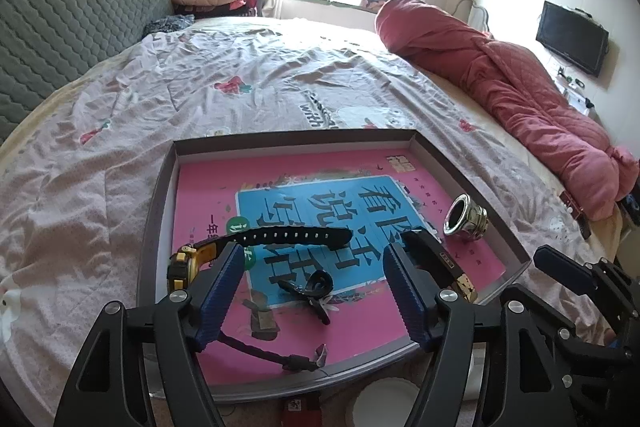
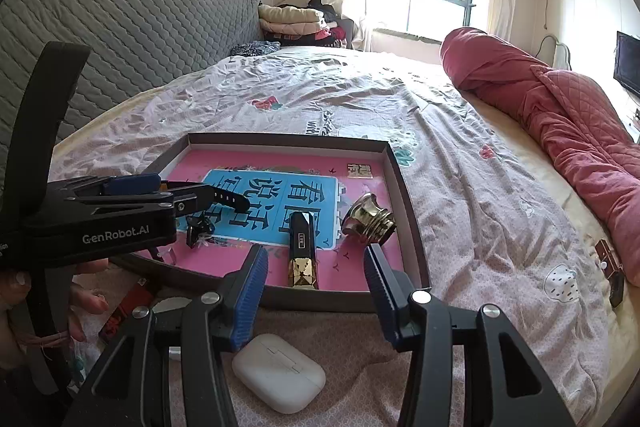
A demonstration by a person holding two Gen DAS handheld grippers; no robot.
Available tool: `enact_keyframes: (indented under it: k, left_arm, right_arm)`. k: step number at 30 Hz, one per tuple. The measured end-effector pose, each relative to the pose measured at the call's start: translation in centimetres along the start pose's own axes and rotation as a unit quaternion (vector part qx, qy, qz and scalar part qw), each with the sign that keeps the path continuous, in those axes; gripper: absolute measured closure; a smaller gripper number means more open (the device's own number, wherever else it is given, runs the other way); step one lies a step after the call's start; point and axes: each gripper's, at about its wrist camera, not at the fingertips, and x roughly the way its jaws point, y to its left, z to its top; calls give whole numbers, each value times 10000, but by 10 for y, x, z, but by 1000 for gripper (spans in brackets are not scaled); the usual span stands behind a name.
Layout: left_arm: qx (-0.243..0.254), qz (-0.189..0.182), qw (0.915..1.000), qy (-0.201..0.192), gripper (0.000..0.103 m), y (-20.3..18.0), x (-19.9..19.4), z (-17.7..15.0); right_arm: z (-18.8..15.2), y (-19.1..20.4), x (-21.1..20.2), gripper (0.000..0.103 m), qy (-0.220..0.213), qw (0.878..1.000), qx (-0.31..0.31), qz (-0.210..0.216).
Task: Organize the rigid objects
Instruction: 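Withdraw both open grippers back from the box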
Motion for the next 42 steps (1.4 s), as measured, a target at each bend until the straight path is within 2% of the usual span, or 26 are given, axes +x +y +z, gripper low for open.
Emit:
enact_keyframes:
  k: [6,18,36,42]
  left_arm:
    - [48,118,9998,-178,29,0,-10,-1]
    - [24,429,9990,-145,29,12,-33,-9]
    - [105,888,9953,-384,29,23,-83,-17]
    - [90,860,9958,-292,29,20,-94,-26]
  right_arm:
    - [2,1,-2,53,-86,10000,-5,16]
    - [-1,-2,-12,53,-58,9999,98,88]
    - [-12,8,-50,53,-237,9995,70,191]
    - [-14,7,-58,53,-274,9992,109,253]
